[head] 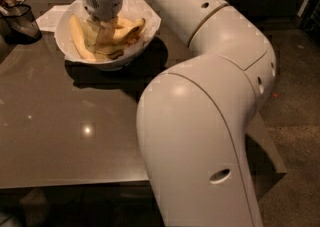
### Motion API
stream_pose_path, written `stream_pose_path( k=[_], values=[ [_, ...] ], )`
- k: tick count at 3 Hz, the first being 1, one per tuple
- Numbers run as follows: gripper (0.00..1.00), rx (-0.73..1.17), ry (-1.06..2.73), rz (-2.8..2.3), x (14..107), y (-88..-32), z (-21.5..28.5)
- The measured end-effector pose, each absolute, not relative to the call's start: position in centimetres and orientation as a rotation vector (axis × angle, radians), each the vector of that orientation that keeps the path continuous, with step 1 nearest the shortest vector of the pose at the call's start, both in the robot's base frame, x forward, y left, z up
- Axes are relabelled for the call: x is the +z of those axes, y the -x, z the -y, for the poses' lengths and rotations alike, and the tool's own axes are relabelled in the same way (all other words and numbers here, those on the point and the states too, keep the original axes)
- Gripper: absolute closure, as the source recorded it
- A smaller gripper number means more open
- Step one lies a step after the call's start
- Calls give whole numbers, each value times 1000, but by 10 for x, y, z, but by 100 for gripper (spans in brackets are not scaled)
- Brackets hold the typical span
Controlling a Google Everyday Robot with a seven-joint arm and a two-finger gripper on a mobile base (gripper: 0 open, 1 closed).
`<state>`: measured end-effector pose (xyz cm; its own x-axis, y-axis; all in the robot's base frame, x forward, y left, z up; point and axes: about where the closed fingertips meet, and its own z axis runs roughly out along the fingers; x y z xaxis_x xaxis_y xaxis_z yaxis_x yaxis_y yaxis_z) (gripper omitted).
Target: Pick banana from white bowl
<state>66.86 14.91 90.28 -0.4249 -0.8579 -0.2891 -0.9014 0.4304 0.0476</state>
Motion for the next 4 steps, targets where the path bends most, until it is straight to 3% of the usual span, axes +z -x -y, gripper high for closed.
stream_pose_path(
  k=[1, 4],
  values=[
    [100, 288, 1541, -2462, 903, -669, -149],
    [100, 349, 1506, -2379, 930, -674, -156]
  ],
)
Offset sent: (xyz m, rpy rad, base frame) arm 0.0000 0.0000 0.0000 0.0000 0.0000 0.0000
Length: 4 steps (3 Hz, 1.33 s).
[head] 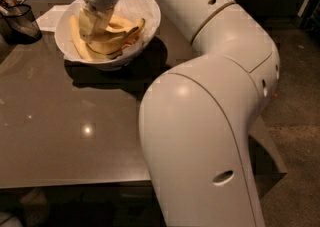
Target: Pick banana from white bowl
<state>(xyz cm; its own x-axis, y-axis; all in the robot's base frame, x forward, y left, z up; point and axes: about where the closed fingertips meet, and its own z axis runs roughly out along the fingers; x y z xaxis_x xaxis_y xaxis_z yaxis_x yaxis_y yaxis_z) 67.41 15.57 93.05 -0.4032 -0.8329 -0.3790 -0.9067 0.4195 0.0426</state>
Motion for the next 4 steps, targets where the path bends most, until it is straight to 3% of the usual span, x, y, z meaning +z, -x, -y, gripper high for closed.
stream_pose_path(
  k=[4],
  values=[
    [100, 477, 1677, -2185, 977, -649, -182]
  ],
)
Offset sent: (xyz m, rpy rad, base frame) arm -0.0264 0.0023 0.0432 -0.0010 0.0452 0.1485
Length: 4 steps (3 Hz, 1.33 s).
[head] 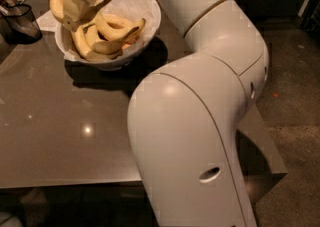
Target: Pick banana from white bowl
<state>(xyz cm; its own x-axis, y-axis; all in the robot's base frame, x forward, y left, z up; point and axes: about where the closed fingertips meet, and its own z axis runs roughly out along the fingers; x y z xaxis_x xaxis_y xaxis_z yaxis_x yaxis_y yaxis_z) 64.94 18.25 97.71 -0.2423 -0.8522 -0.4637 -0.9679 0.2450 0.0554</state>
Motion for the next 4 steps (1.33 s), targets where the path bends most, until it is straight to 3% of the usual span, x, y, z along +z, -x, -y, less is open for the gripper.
stream_pose_path(
  k=[4],
  values=[
    [100, 556, 1739, -2050, 1004, -607, -206]
  ],
)
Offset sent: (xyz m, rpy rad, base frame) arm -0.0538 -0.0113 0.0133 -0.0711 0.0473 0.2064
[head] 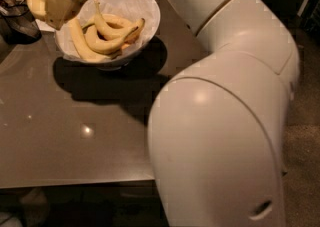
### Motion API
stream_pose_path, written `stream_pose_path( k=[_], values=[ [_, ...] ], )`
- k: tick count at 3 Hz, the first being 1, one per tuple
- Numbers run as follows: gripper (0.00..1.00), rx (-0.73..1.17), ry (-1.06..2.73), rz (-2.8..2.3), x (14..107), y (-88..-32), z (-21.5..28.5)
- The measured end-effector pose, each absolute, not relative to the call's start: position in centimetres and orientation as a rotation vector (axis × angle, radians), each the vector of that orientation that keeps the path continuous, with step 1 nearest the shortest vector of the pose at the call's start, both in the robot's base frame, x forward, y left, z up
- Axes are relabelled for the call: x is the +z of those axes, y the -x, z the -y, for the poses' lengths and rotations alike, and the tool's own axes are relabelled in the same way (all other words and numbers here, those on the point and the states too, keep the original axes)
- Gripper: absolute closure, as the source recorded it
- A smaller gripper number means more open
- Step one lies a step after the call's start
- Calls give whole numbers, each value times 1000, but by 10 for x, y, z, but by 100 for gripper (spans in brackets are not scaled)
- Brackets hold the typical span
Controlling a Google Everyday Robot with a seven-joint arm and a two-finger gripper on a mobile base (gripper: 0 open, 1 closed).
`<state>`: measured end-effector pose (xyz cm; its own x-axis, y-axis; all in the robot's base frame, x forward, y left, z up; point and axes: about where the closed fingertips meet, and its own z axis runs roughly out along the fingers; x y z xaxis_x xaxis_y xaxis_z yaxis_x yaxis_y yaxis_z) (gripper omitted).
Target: Pick banana from white bowl
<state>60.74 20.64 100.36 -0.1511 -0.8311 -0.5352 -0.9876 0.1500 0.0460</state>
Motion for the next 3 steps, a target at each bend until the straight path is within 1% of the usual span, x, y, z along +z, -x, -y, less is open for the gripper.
stream_pose_path(
  k=[2, 3],
  values=[
    [100, 588, 1678, -2097, 1013, -523, -190],
    [100, 579, 1696, -2115, 1003, -517, -189]
  ],
)
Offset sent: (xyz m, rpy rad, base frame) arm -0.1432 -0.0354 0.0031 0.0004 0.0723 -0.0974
